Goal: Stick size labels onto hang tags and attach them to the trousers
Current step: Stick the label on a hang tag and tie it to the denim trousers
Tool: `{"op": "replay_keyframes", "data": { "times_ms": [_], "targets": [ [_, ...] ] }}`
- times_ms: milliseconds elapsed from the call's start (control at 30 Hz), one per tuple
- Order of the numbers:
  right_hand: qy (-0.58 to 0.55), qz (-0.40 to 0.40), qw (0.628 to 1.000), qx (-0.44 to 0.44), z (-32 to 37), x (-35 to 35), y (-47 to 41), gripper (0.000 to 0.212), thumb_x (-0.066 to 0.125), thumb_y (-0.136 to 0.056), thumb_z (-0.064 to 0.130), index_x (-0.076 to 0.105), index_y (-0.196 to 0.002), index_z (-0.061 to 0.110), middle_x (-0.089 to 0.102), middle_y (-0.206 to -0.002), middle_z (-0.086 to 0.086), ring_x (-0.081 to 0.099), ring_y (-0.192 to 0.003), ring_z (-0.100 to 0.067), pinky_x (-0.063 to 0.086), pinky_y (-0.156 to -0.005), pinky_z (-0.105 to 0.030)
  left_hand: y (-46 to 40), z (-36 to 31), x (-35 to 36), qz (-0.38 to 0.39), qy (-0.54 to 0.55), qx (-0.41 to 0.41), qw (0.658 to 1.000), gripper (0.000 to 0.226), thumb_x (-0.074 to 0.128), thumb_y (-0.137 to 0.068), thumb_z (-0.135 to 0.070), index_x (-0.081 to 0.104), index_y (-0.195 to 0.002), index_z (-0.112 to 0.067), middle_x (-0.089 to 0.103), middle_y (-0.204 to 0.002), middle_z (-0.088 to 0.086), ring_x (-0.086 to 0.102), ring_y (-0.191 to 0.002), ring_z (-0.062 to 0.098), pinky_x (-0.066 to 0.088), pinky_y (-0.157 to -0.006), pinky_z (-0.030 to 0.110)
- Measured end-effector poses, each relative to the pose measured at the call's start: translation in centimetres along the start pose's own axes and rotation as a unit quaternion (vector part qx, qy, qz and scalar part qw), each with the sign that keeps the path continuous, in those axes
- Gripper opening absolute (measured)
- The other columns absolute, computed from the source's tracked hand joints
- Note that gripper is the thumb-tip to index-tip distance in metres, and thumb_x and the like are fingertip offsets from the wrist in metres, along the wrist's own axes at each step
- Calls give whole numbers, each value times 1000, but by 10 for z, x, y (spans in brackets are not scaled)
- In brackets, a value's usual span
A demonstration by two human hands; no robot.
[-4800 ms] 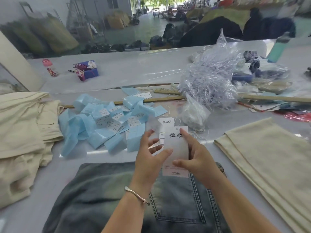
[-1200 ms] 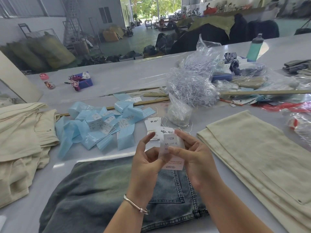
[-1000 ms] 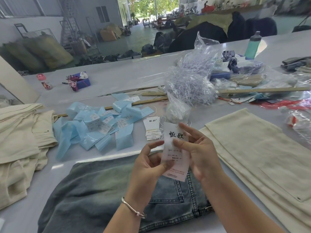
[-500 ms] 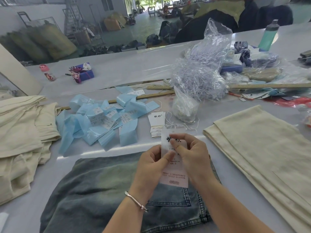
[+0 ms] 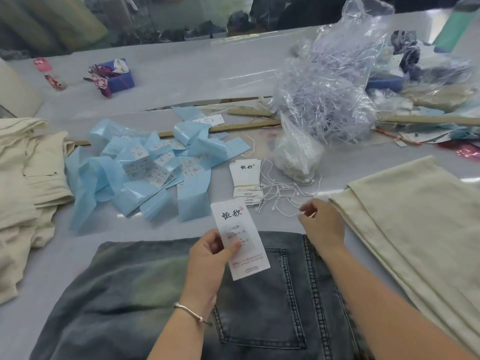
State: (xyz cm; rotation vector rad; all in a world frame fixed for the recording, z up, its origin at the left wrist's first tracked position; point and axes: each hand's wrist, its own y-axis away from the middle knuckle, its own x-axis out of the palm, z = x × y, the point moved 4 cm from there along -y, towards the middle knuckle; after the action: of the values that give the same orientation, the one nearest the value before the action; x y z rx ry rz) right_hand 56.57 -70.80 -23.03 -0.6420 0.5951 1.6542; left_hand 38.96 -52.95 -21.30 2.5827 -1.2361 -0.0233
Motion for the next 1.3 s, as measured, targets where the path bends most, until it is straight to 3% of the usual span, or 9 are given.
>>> {"op": "replay_keyframes", "data": {
  "times_ms": [167, 367, 533, 667, 833, 900, 1000, 1133, 1300],
  "targets": [
    [193, 107, 974, -50, 11, 35, -35, 21, 76, -73, 40, 64, -87, 31, 59, -98, 5, 50, -105, -16, 44, -85, -35, -21, 0, -4, -24, 19, -3, 1000, 12, 67, -84, 3, 70, -87, -8, 77, -86, 3, 71, -76, 11, 57, -63, 22],
    [260, 130, 955, -64, 17, 48, -50, 17, 62, -90, 30, 70, -81, 18, 62, -99, -2, 54, -103, -25, 40, -88, -37, -30, 2, -4, -19, 33, -6, 999, 11, 67, -84, 1, 70, -89, -8, 77, -89, 4, 72, -78, 12, 56, -63, 22],
    [-133, 118, 984, 20, 29, 12, -54, 10, 54, -95, 10, 54, -86, 6, 63, -73, -5, 47, -62, -16, 39, -58, -29, -31, 0, -4, -2, 51, -10, 999, 9, 68, -84, -3, 71, -91, -9, 76, -94, 6, 72, -83, 15, 56, -66, 22],
    [-347, 127, 929, 14, 63, -31, -54, 10, 60, -91, 3, 58, -94, 12, 65, -59, -7, 39, -41, -11, 31, -40, -17, -25, -6, 2, 19, 68, -28, 997, 9, 69, -83, -16, 74, -90, -15, 75, -100, 6, 72, -87, 20, 59, -68, 31],
    [-540, 222, 810, 62, 89, -56, -35, 16, 53, -91, 1, 68, -95, 4, 73, -83, -14, 57, -52, -10, 46, -48, -15, -11, -21, 16, 84, 175, -54, 979, 18, 67, -79, -27, 74, -91, -17, 73, -104, 10, 69, -86, 21, 55, -78, 39],
    [-546, 261, 794, 56, 95, -61, -19, 21, 51, -88, -3, 68, -100, 2, 73, -97, -18, 62, -60, -14, 47, -50, -17, -3, -28, 23, 99, 220, -64, 968, 27, 59, -83, -29, 71, -99, -11, 71, -103, 12, 67, -83, 21, 56, -72, 34],
    [-442, 241, 864, 7, 100, -61, 8, 19, 56, -84, -7, 67, -98, 2, 74, -94, -15, 57, -56, -13, 38, -44, -17, 12, -37, 37, 127, 236, -63, 961, 35, 50, -85, -32, 74, -103, -13, 73, -107, 7, 71, -87, 18, 55, -61, 25],
    [-252, 149, 948, -120, 109, -64, 49, 8, 71, -80, 2, 75, -85, 8, 67, -57, 6, 51, -45, -8, 37, -43, -20, 33, -49, 47, 162, 199, -31, 966, 37, 49, -87, -28, 66, -115, -10, 71, -116, 7, 69, -97, 14, 55, -84, 35],
    [-58, 68, 974, -206, 119, -76, 84, 9, 74, -78, 11, 70, -85, 9, 71, -83, -3, 61, -68, -18, 50, -62, -34, 54, -52, 46, 168, 194, -37, 966, 40, 57, -83, -28, 67, -112, -2, 70, -106, 16, 66, -88, 22, 54, -76, 32]
  ]
}}
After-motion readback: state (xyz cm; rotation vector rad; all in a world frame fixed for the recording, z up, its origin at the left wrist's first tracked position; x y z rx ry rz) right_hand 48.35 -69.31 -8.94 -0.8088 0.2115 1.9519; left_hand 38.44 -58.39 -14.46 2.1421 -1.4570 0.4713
